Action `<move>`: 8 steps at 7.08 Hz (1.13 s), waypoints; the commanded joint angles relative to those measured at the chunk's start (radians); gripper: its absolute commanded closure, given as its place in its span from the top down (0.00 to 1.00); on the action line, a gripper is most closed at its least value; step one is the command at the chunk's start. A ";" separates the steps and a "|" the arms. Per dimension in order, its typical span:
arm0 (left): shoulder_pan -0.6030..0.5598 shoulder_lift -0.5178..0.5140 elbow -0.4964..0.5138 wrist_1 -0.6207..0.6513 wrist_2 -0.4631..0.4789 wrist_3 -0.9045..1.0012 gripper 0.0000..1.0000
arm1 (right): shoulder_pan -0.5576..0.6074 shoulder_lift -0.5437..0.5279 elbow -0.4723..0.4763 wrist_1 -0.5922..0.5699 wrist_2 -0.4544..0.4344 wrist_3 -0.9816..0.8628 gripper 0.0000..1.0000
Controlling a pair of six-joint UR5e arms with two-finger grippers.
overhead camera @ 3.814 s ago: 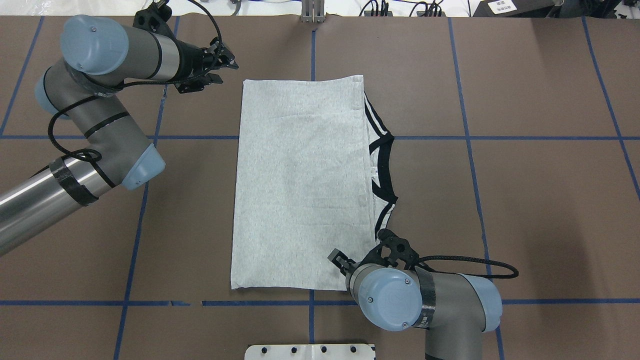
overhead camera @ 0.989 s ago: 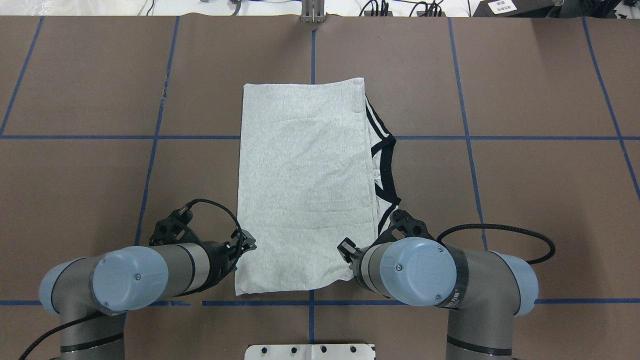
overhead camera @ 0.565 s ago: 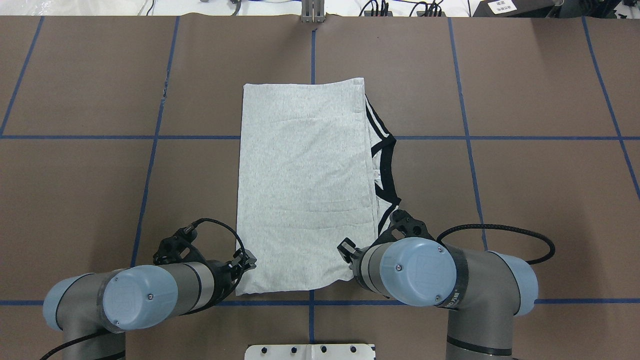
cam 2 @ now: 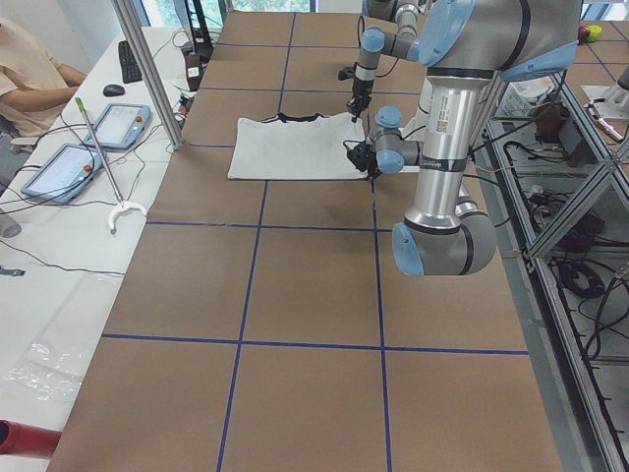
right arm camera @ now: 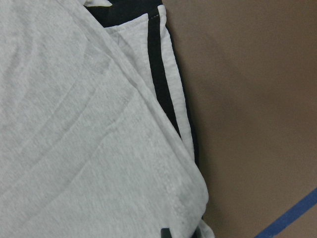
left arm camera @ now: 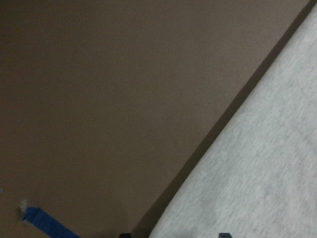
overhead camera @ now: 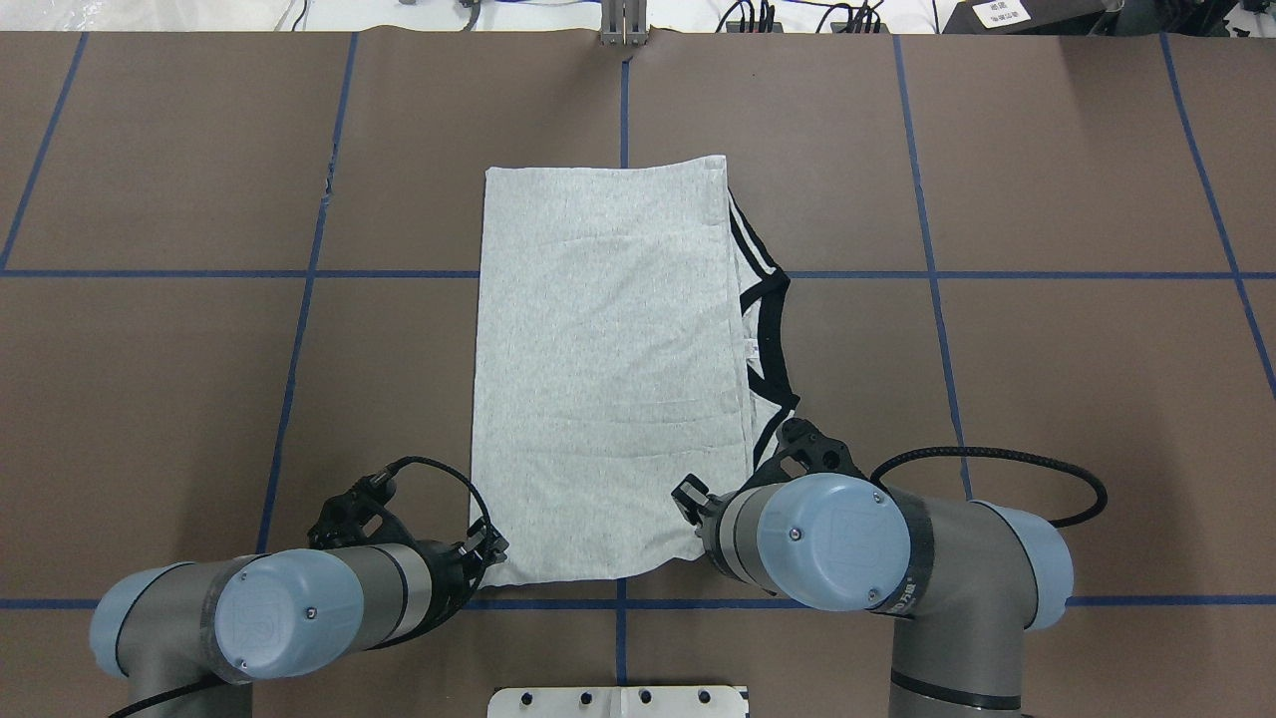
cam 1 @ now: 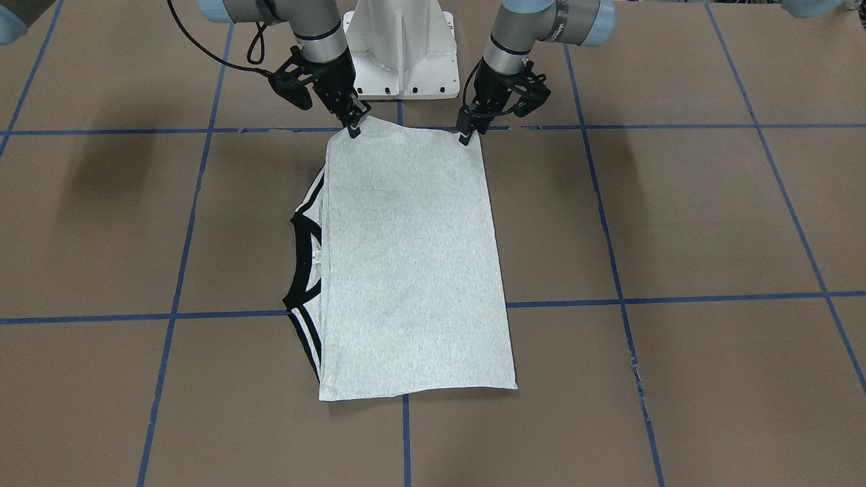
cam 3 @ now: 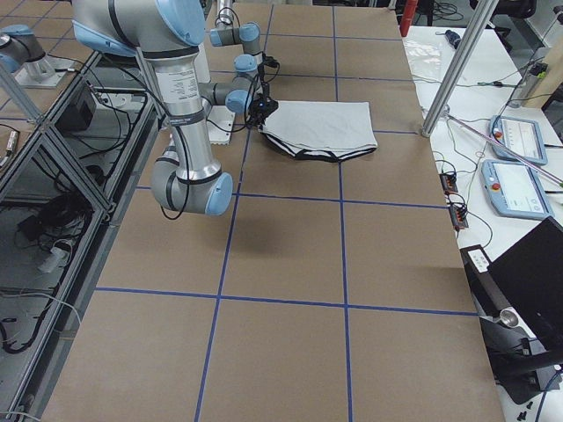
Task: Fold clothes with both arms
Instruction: 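Grasp the near edge of the shirt with both grippers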
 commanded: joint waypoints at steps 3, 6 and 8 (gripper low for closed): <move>0.006 0.010 -0.032 0.000 0.001 -0.023 0.00 | 0.000 -0.001 0.000 0.000 0.000 0.000 0.00; 0.006 0.013 -0.190 0.000 -0.008 -0.025 0.00 | 0.003 -0.024 0.126 -0.084 0.006 0.035 0.00; -0.009 0.008 -0.319 0.005 -0.020 -0.022 0.00 | 0.008 -0.024 0.257 -0.193 0.032 0.060 0.00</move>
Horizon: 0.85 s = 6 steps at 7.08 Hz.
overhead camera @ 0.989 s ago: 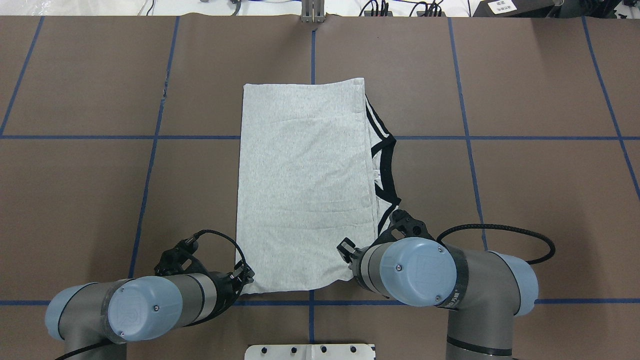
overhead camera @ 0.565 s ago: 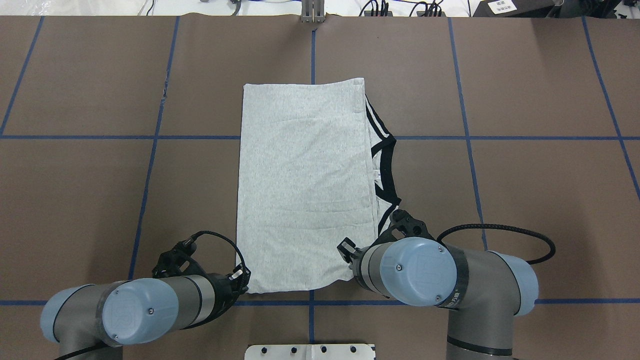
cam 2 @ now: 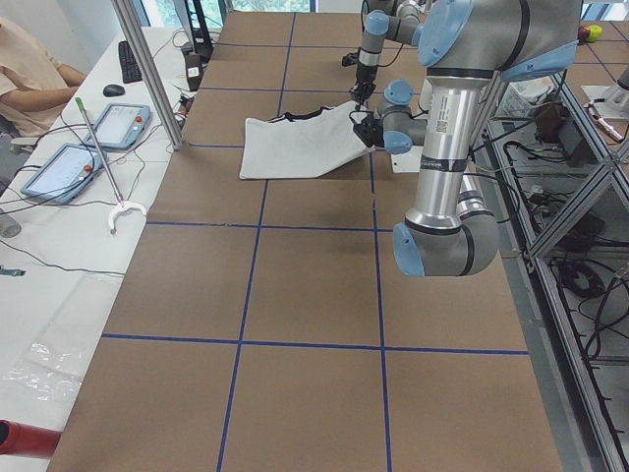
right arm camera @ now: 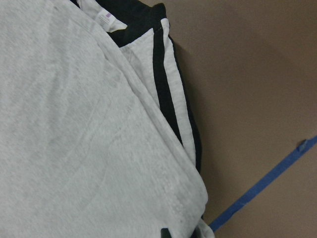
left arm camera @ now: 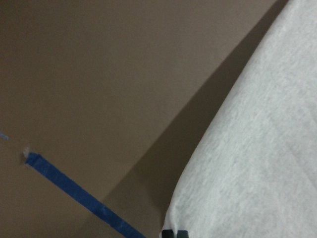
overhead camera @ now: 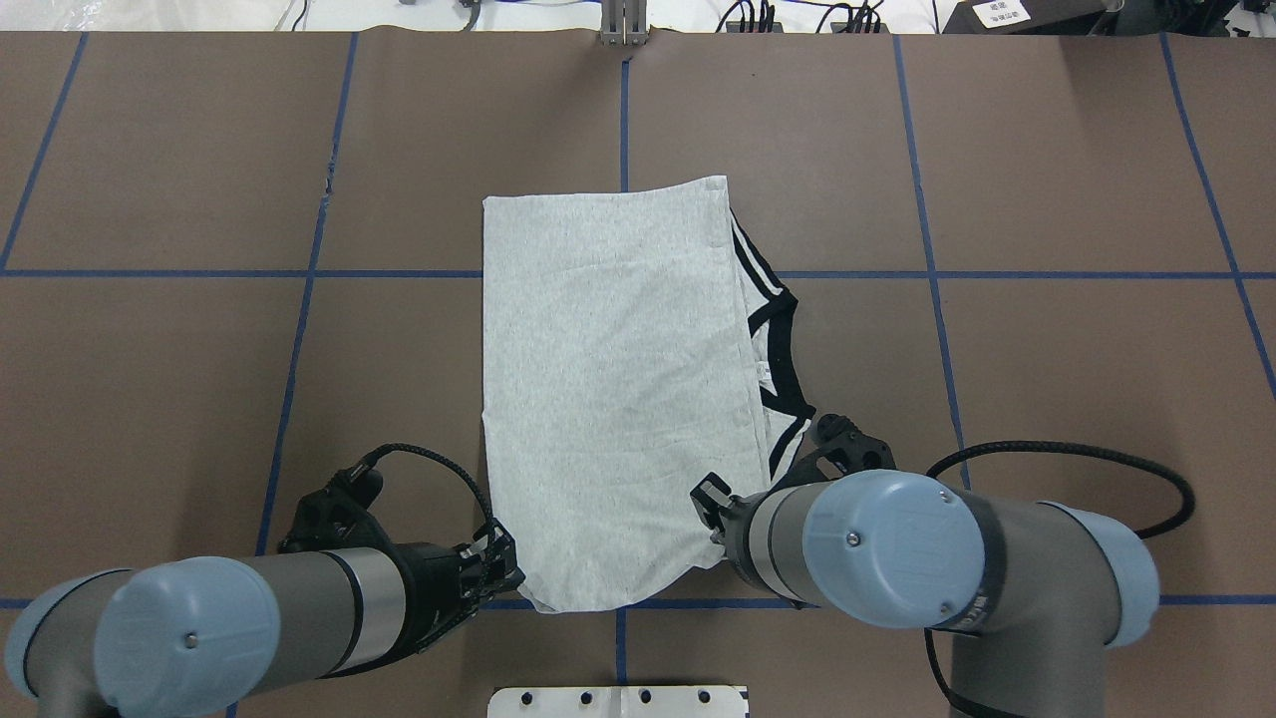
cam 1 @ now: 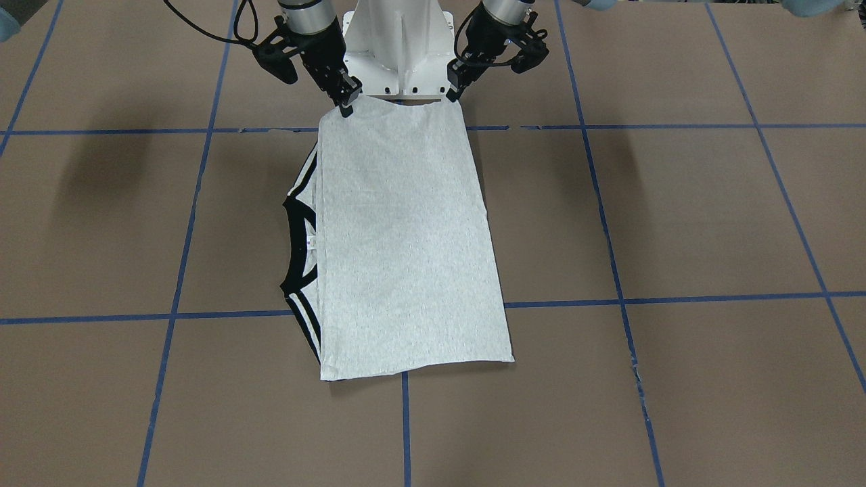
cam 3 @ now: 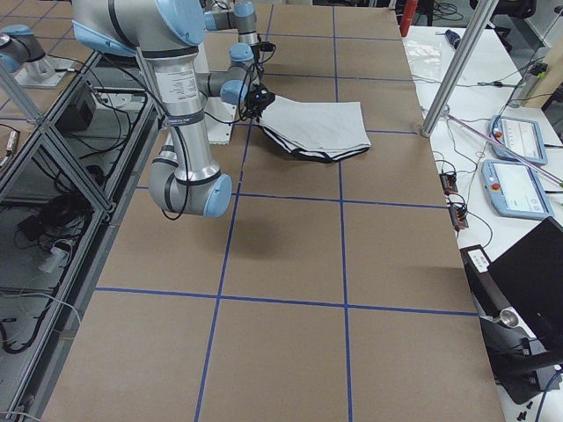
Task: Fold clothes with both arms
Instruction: 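Lift the near edge with both grippers and fold it away from the robot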
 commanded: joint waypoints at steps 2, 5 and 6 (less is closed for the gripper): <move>-0.183 -0.038 -0.089 0.044 -0.134 0.046 0.00 | 0.117 0.013 0.055 -0.052 0.050 -0.008 0.00; -0.306 -0.092 0.053 0.046 -0.142 0.223 0.00 | 0.286 0.133 -0.153 -0.048 0.118 -0.137 0.00; -0.364 -0.144 0.119 0.038 -0.142 0.232 0.00 | 0.321 0.163 -0.224 -0.011 0.133 -0.169 0.00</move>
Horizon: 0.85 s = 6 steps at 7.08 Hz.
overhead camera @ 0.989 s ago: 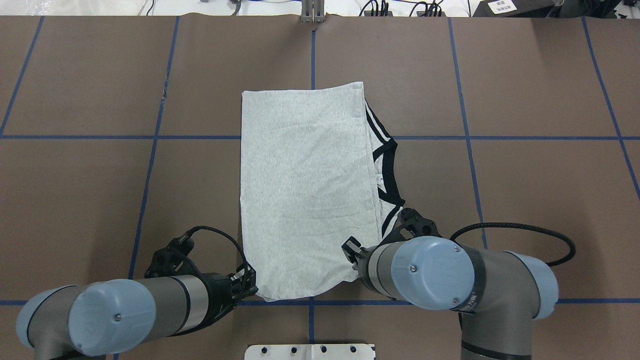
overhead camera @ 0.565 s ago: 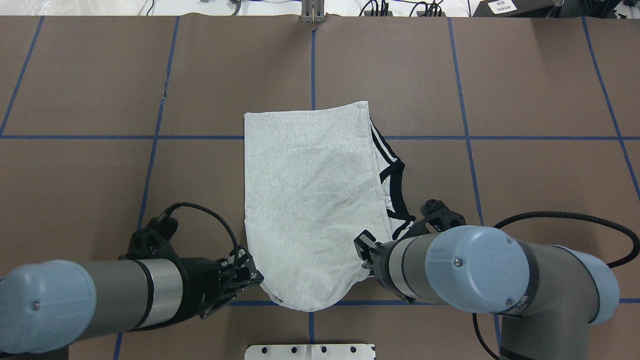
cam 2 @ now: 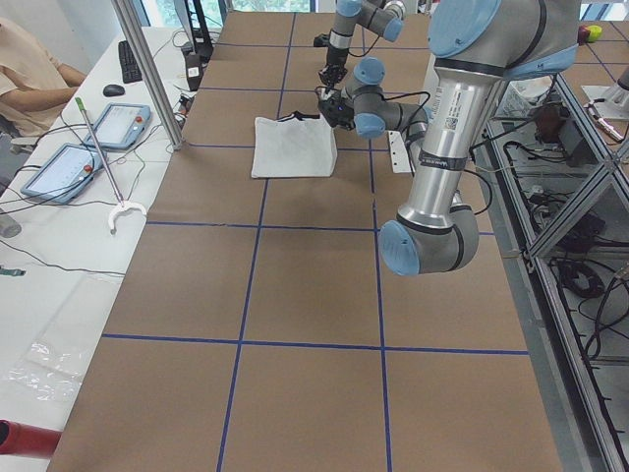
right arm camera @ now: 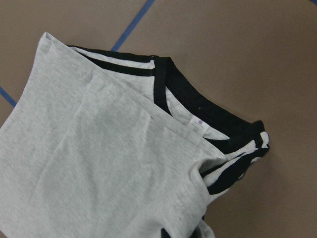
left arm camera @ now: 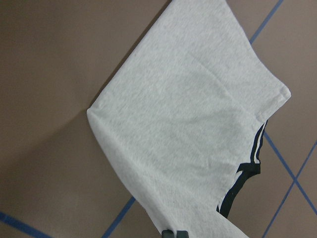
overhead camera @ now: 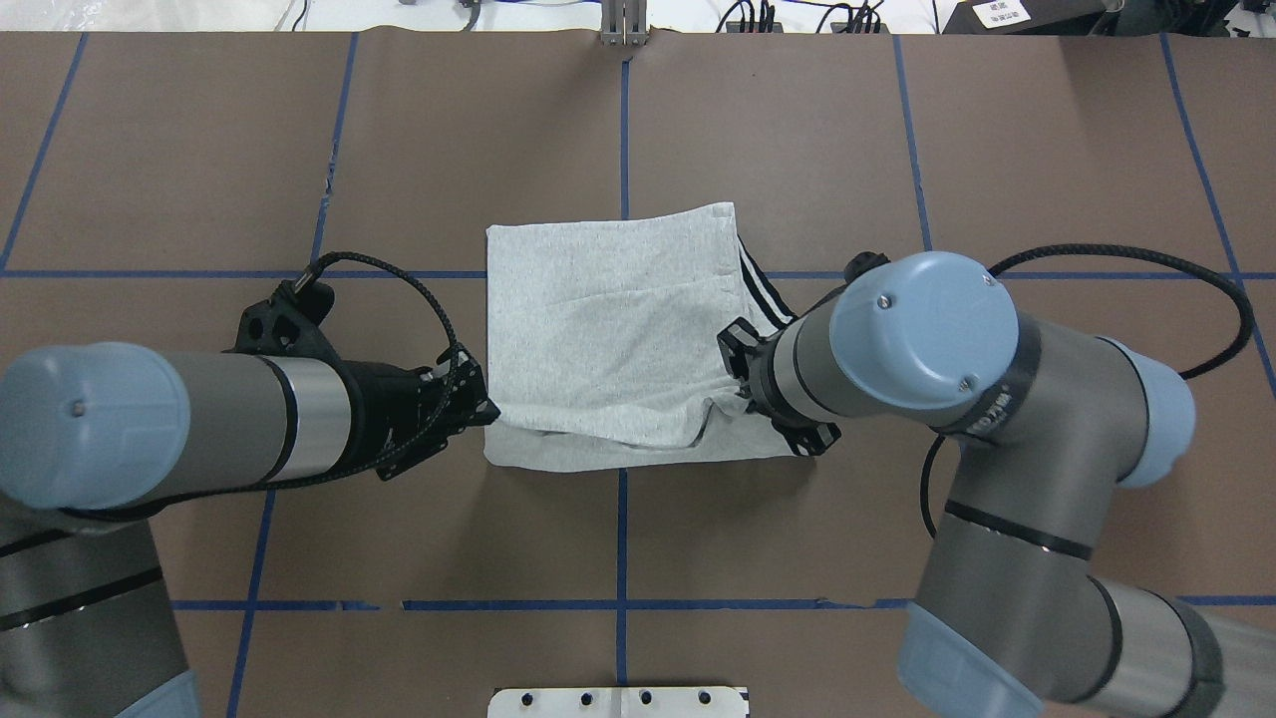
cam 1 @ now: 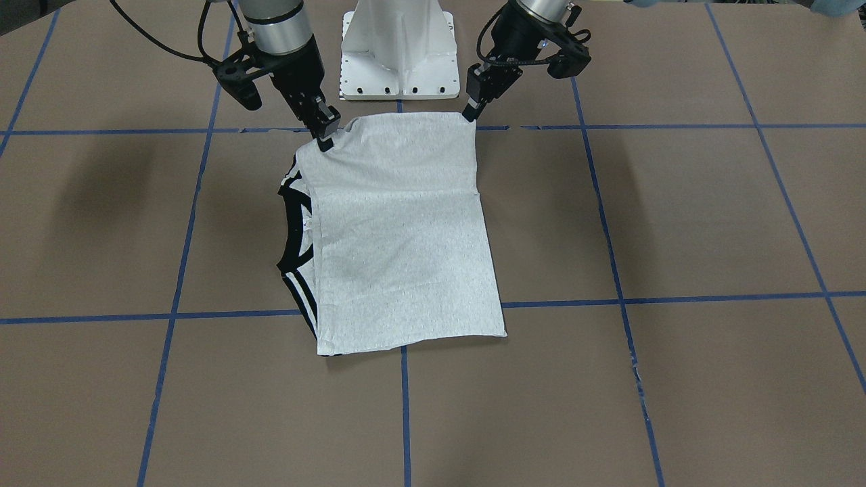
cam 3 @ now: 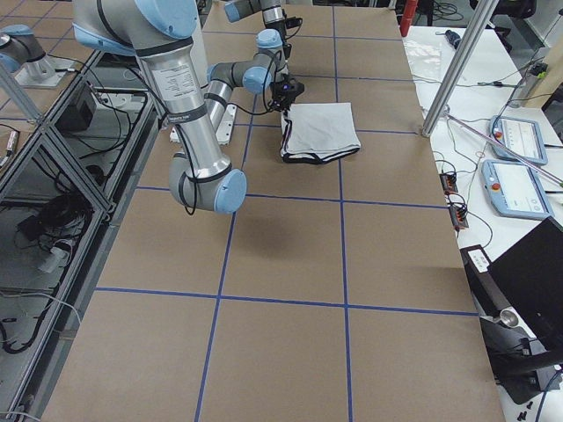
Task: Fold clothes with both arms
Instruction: 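Lift the near edge with both grippers and fold it away from the robot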
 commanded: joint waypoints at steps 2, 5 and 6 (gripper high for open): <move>-0.120 -0.099 0.195 -0.020 0.000 0.125 0.00 | 0.104 0.085 -0.271 0.216 0.028 -0.044 0.00; -0.129 -0.100 0.308 -0.146 0.003 0.130 0.00 | 0.119 0.138 -0.407 0.284 0.028 -0.051 0.00; -0.131 -0.102 0.347 -0.180 0.004 0.130 0.00 | 0.119 0.140 -0.426 0.284 0.026 -0.069 0.00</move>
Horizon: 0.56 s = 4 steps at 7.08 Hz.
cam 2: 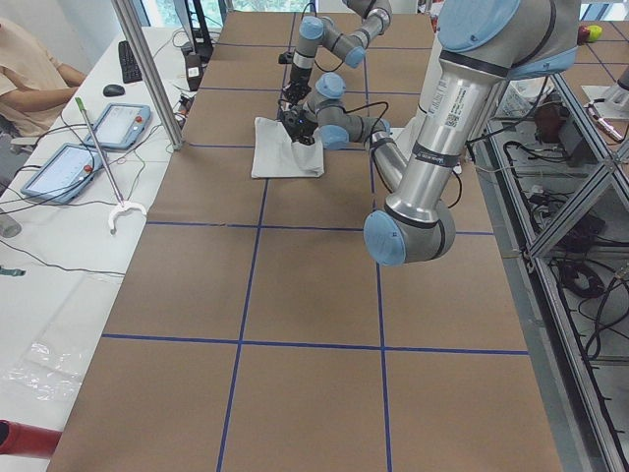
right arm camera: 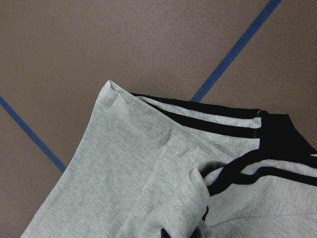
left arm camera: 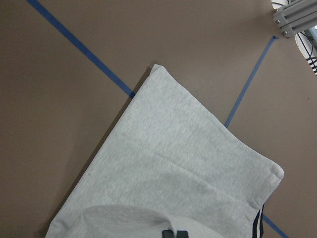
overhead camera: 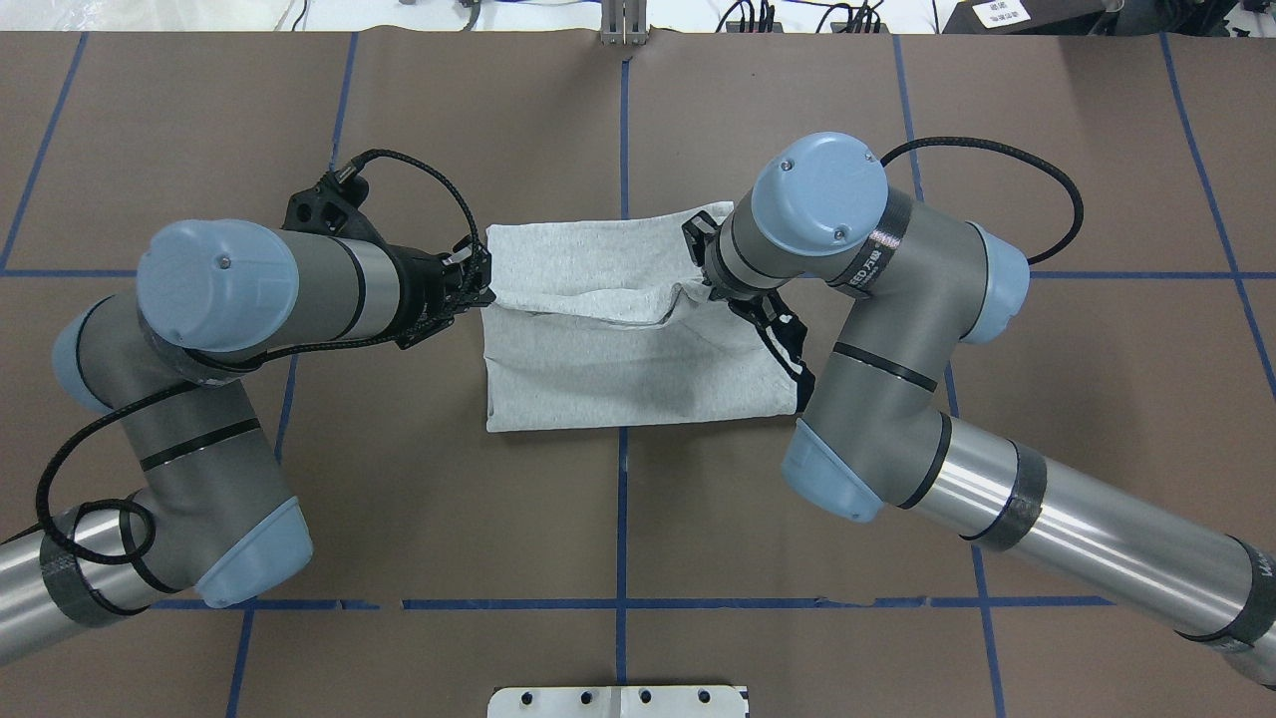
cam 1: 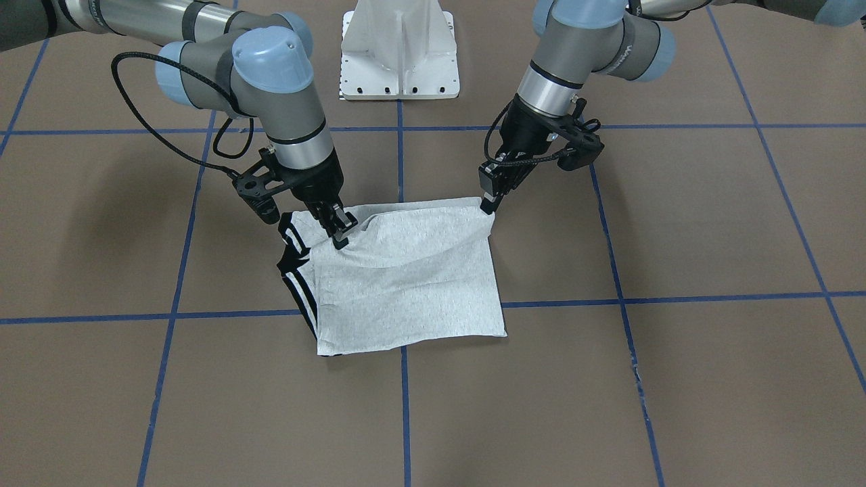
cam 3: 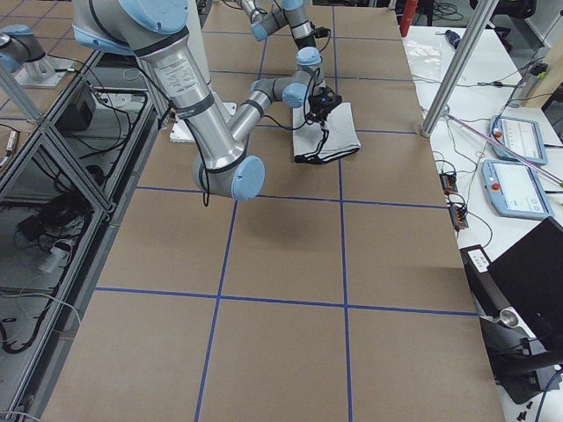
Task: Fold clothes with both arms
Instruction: 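Lift the near edge with both grippers and fold it away from the robot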
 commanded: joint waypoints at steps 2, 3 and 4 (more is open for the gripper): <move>-0.012 -0.022 0.139 -0.110 0.005 0.002 0.00 | 0.003 0.006 -0.041 0.013 -0.001 -0.035 0.24; -0.030 -0.022 0.170 -0.140 0.005 0.002 0.31 | 0.007 0.020 -0.076 0.013 -0.004 -0.075 0.99; -0.065 -0.051 0.209 -0.148 0.005 0.023 0.40 | 0.047 0.071 -0.146 0.014 -0.001 -0.140 1.00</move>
